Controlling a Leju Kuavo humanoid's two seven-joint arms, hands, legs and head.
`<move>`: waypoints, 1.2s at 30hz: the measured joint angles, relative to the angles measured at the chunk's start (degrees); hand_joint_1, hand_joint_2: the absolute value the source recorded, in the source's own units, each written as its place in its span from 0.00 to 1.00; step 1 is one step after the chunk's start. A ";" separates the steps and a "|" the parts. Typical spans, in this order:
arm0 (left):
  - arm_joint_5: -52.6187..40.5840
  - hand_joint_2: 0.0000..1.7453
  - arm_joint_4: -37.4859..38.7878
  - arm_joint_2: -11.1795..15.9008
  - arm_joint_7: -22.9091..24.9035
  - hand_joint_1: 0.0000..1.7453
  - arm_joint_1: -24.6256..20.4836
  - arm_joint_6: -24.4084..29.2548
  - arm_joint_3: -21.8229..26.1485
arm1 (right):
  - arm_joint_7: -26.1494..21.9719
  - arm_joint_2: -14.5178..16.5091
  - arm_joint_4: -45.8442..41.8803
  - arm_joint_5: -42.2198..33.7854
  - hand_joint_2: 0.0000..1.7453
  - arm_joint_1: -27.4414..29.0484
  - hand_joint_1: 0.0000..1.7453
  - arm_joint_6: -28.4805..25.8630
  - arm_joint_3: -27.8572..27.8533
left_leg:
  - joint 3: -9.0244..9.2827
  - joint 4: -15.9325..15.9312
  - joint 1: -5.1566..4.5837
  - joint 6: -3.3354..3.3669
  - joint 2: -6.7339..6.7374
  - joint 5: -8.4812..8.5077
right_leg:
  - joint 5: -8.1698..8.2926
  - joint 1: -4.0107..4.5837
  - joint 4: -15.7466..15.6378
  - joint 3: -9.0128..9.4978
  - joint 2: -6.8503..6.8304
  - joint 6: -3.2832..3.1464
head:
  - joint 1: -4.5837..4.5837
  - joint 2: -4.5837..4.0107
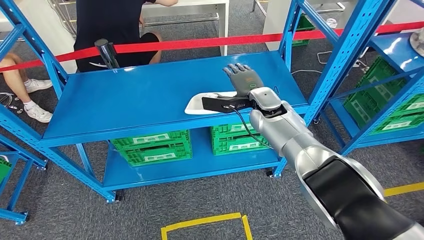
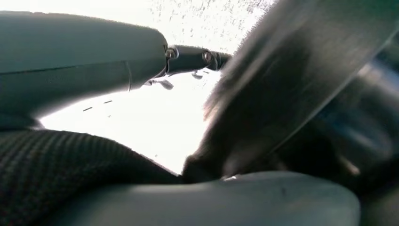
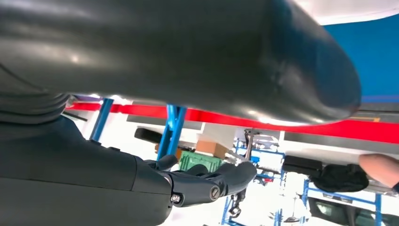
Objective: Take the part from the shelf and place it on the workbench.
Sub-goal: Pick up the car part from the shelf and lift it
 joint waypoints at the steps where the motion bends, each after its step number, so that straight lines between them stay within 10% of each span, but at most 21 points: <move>1: 0.02 0.00 0.00 -0.01 -0.07 0.00 -0.07 0.00 0.01 | -0.01 0.00 0.01 0.01 0.00 0.11 0.00 0.02 0.05 | -1.91 1.31 0.15 -0.23 0.01 -2.04 | -0.70 -0.02 0.00 0.80 0.04 0.02 | 0.01 0.00; 3: 0.04 0.00 0.00 -0.01 -0.07 0.00 -0.15 0.00 0.06 | 0.01 0.00 0.02 -0.04 0.00 0.27 0.00 0.04 0.13 | -3.51 -0.20 0.35 -0.48 0.02 -4.17 | -2.15 -0.09 0.01 2.62 0.13 0.16 | 0.01 0.00; 4: 0.04 0.00 0.00 0.00 -0.01 0.00 -0.16 0.00 0.11 | 0.03 0.01 0.02 -0.12 0.00 0.31 0.00 0.05 0.17 | -3.32 -3.00 0.44 -0.51 0.03 -2.55 | -2.91 -0.15 0.02 3.61 0.18 0.27 | 0.01 0.00; 8: 0.04 0.00 0.09 0.01 0.35 0.00 -0.14 0.00 0.49 | 0.12 0.00 0.13 -0.69 0.00 0.41 0.00 0.10 0.37 | -1.98 -13.93 0.49 0.30 0.31 10.43 | -5.59 0.01 0.56 5.13 0.48 1.30 | -0.03 0.00; 12: 0.04 0.00 0.01 -0.11 0.33 0.00 -0.19 0.00 0.61 | 0.19 -0.01 0.13 -1.75 0.00 0.60 0.00 0.05 0.52 | -1.31 -14.21 0.57 1.69 0.28 10.08 | -8.05 -0.09 1.99 5.09 0.20 2.83 | 0.20 0.00; 14: 0.03 0.00 0.01 -0.14 0.33 0.00 -0.17 0.00 0.62 | 0.20 -0.02 0.13 -2.06 0.00 0.71 0.00 0.05 0.63 | -0.86 -14.38 0.64 2.25 0.39 9.57 | -10.72 -0.17 7.62 2.08 -0.26 3.37 | 0.25 0.00; 16: 0.03 0.00 0.02 -0.13 0.33 0.00 -0.14 0.00 0.62 | 0.22 -0.07 0.19 -2.27 0.50 1.15 0.00 0.07 0.78 | -0.59 -14.28 0.63 2.50 0.39 9.01 | -12.94 -0.28 14.82 -2.71 -0.39 3.67 | 0.28 0.00; 18: 0.02 0.00 0.02 -0.13 0.33 0.00 -0.13 0.00 0.63 | 0.23 -0.11 0.23 -2.67 1.00 1.61 0.00 0.11 0.91 | -0.24 -13.98 0.64 2.47 0.31 8.40 | -11.39 -0.39 16.23 -5.00 -0.44 3.75 | 0.30 0.00; 22: -0.29 0.00 0.02 -0.11 0.33 0.00 -0.16 0.00 0.64 | 0.00 0.04 0.23 -4.41 1.00 1.70 0.00 0.16 1.08 | 0.65 -12.95 0.46 1.61 0.07 7.05 | -3.18 -0.38 3.42 -0.90 -0.63 3.18 | 0.26 0.00; 27: -0.81 0.00 -0.02 0.04 0.04 0.00 -0.17 -0.01 0.67 | -1.02 1.08 0.23 -7.05 1.00 2.05 0.00 0.28 1.55 | 1.17 -13.15 0.02 2.22 0.12 6.59 | -2.73 -0.38 1.86 -0.26 -0.22 2.38 | 0.21 0.00; 36: -1.32 0.00 -0.02 0.04 -0.03 0.00 -0.19 -0.09 0.76 | -2.90 3.16 -0.50 -12.44 1.00 2.14 0.00 0.34 2.29 | 1.72 -13.98 0.05 0.66 0.28 7.02 | -2.86 -0.32 1.87 -0.19 -0.05 1.71 | 0.22 0.00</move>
